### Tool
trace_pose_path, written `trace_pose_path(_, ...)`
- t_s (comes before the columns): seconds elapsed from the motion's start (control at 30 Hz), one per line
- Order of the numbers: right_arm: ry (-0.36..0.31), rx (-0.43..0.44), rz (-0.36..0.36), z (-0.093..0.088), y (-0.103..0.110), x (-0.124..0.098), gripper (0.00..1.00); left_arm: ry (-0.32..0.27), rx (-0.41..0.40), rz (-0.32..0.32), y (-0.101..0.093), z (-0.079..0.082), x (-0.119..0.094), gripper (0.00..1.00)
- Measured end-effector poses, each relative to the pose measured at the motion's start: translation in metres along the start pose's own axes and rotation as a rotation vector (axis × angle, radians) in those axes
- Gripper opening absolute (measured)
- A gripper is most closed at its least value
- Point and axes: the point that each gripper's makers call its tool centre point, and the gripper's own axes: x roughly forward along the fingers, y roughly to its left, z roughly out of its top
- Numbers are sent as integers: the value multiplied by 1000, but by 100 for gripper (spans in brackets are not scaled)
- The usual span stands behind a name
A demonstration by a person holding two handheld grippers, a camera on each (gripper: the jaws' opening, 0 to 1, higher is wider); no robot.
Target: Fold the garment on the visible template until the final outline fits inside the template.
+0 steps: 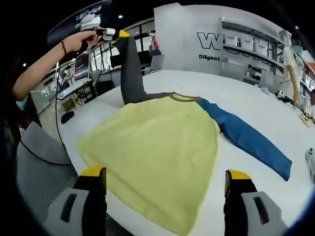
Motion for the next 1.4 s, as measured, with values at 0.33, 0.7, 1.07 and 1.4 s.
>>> trace_pose_path(0.33, 34, 25, 27, -10, 6, 0, 99, 29, 13, -51, -29, -13, 20, 1)
trace_pose_path(0.7, 26, 26, 16, -5, 1, 0, 99, 60, 9, -124, -60, -34, 42, 1)
trace_pose_path(1.07, 38, 21, 13, -9, 3, 2, 99, 97, 62, -220, -93, -70, 62, 1)
trace_pose_path(1.4, 29, 64, 16, -12, 2, 5, 99, 193, 69, -240, -97, -117, 79, 1)
